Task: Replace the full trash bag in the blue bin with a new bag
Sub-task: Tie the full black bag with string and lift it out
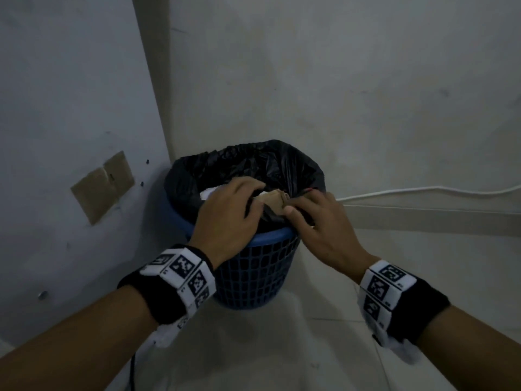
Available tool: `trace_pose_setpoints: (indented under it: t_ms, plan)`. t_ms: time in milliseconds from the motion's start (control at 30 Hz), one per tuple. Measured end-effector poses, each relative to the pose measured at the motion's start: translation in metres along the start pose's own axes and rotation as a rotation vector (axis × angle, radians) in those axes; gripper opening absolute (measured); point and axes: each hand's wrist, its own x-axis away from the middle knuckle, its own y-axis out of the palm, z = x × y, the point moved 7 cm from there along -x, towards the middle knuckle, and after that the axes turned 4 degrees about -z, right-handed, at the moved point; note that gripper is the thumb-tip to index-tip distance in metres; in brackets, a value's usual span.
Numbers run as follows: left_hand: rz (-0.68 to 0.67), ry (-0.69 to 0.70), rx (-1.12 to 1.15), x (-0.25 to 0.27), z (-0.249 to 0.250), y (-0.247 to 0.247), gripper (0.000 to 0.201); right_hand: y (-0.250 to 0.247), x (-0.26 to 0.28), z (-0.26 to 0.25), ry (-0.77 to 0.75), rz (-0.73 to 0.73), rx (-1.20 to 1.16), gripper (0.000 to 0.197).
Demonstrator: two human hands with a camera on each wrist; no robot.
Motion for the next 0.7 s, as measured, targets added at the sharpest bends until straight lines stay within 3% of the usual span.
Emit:
trace_pose_setpoints:
  t_ms: [100,167,267,367,433,500,600,700]
  plan:
    - [-0.180,-0.055,0.041,0.005,0.009,0.029,0.037,-0.020,0.004,0.024,0.145,0.235,-0.232,0.031]
    - [-0.224,-0.050,-0.002,0.007,0.011,0.039,0.045,-0.019,0.008,0.044,0.392,0.286,-0.408,0.023]
    - [-0.219,-0.049,-0.083,0.008,0.011,0.041,0.052,0.009,0.024,0.064,0.938,0.084,-0.865,0.026]
    - [-0.206,-0.042,-0.088,0.010,0.014,0.035,0.049,0.027,0.036,0.054,1.210,-0.131,-1.181,0.048]
    - [-0.199,0.009,-0.095,0.014,0.017,0.032,0.051,0.035,0.038,0.049,1.264,-0.160,-1.403,0.053]
    - [-0.218,0.074,-0.120,0.017,0.017,0.030,0.058,0.035,0.034,0.056,1.251,-0.112,-1.453,0.039]
    - [-0.248,0.102,-0.117,0.018,0.011,0.027,0.063,0.017,0.023,0.078,1.160,0.079,-1.283,0.019]
    - [-0.291,0.098,-0.071,0.019,0.012,0.026,0.061,-0.029,0.002,0.084,0.863,0.293,-0.926,0.024]
